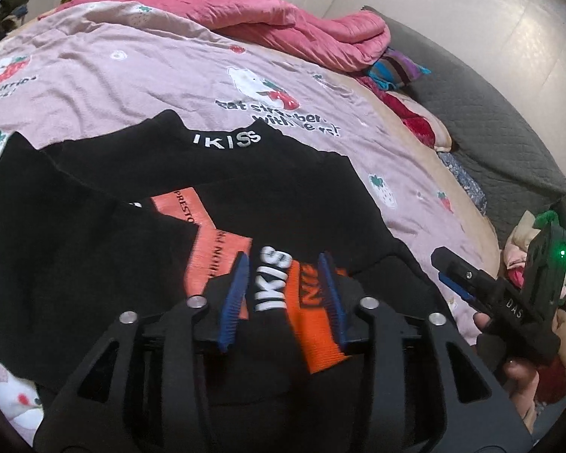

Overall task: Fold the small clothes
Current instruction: 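Carry the sleeve across the shirt body with the left gripper and release, then grasp an orange cuff on the folded shirt with the right gripper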

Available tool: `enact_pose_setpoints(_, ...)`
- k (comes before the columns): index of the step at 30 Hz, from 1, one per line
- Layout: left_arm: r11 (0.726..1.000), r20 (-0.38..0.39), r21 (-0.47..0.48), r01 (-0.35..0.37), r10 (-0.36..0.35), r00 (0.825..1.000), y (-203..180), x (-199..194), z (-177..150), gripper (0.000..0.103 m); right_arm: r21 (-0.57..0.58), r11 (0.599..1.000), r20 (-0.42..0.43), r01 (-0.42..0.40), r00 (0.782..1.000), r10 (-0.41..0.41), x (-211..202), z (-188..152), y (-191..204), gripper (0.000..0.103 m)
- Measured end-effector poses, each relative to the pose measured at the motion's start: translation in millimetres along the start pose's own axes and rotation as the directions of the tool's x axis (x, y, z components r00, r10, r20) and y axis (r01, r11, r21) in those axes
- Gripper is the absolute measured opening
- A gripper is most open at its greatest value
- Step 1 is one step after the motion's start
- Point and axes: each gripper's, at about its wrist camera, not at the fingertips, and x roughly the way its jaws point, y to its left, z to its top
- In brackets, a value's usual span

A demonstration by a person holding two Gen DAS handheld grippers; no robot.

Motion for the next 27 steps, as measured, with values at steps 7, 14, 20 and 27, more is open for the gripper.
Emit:
enact_pose_setpoints(7, 0.996, 0.071, -0.061, -0.059, 0.063, 0.996, 24.0, -21.5, 11.1, 0.066, -0.088, 0.994, -0.086, -0.065, 0.995, 0.057, 14.4, -15.9, 26.7, 0.099)
enact_pose_setpoints(14, 0.97, 0.097, -0.094, -0.223, 0.232, 0.968, 51.0, -40.4, 17.9, 0.093, -0.137, 0.979, -0.128, -0.149, 0.983, 0.132, 24.7, -35.8, 65.9, 0.098)
enact_pose_setpoints(20, 0.952, 0.094, -0.147, -0.269, 0.284, 0.954, 74.2, -52.6, 20.5, 0.094, -0.141, 0.978, -0.188, -0.153, 0.974, 0.125, 45.7, -45.0, 79.2, 0.077)
enact_pose_setpoints(27, 0.942, 0.101, -0.204, -0.268, 0.292, 0.951, 91.8, -62.4, 21.5, 0.094, -0.143, 0.974, -0.207, -0.174, 0.968, 0.143, 58.0, -49.8, 86.1, 0.02)
